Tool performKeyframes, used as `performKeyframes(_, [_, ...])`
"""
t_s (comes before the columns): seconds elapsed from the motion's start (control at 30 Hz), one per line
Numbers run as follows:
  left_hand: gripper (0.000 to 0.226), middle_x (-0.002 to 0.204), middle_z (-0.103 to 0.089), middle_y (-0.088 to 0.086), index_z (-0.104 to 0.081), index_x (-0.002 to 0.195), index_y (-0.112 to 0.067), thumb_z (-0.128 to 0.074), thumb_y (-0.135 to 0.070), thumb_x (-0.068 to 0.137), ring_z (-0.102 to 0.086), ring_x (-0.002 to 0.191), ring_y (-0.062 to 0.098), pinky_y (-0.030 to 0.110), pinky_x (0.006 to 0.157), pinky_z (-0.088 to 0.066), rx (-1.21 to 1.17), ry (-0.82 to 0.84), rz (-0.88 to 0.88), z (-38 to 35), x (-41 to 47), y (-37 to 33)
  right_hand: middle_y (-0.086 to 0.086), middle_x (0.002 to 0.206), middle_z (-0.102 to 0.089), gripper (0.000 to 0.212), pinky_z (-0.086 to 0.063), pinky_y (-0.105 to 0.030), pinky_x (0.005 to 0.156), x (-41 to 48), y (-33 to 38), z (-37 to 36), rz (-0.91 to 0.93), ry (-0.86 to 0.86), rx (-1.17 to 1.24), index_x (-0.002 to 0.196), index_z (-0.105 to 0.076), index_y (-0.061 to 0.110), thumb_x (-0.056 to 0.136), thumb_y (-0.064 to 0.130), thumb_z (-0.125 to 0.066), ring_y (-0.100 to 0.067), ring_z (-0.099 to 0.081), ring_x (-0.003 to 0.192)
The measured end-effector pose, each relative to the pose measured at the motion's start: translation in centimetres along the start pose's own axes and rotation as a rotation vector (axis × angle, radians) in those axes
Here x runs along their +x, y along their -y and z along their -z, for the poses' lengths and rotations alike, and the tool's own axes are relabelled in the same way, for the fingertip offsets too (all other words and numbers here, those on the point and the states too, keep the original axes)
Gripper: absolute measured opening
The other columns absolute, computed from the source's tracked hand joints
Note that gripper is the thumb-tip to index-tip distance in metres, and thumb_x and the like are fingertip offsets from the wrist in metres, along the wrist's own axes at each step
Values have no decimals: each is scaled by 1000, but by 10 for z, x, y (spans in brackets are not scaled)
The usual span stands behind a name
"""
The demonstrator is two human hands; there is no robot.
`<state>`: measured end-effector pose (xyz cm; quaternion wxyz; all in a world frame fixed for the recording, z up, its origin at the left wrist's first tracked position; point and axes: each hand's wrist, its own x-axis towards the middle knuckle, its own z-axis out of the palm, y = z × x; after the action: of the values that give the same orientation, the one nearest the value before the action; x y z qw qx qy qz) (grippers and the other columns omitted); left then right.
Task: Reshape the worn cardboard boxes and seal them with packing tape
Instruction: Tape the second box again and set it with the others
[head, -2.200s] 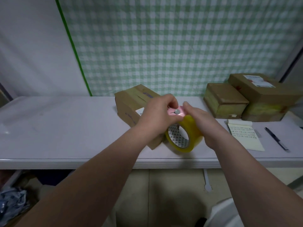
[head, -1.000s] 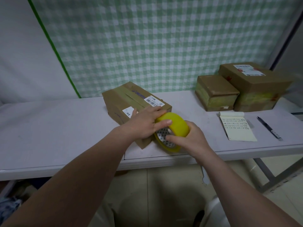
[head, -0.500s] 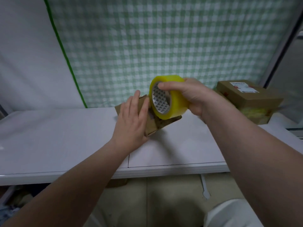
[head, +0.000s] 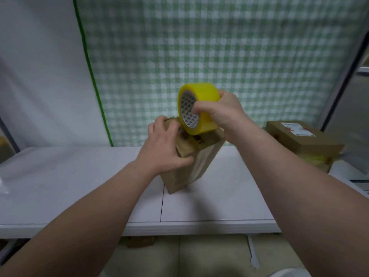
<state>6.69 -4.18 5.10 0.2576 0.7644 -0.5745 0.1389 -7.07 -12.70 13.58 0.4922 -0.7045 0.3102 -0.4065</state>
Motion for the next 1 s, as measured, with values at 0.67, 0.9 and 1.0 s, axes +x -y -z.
performKeyframes(0.67, [91, 117, -35, 0, -41, 118, -29, -69, -68, 40, -40, 111, 22, 43, 93, -46, -182, 307, 167, 8, 58, 25, 1, 73, -69, 27, -47, -25, 58, -32, -30, 45, -312, 170, -96, 83, -68, 17, 68, 35, -80, -15, -65, 66])
performKeyframes(0.9, [83, 118, -39, 0, -40, 114, -27, -75, -61, 46, -45, 107, 20, 38, 86, -49, -225, 308, 155, 8, 62, 27, 3, 79, -71, 24, -45, -19, 50, -41, -60, 29, -281, 110, -54, 86, -69, 16, 70, 31, -79, -9, -66, 66])
performKeyframes(1.0, [79, 118, -41, 1, -41, 116, -24, -82, -53, 55, -46, 106, 19, 33, 79, -48, -231, 326, 142, 9, 63, 27, 2, 82, -72, 24, -46, -22, 55, -40, -71, 23, -281, 77, -46, 84, -67, 16, 69, 30, -80, -12, -67, 72])
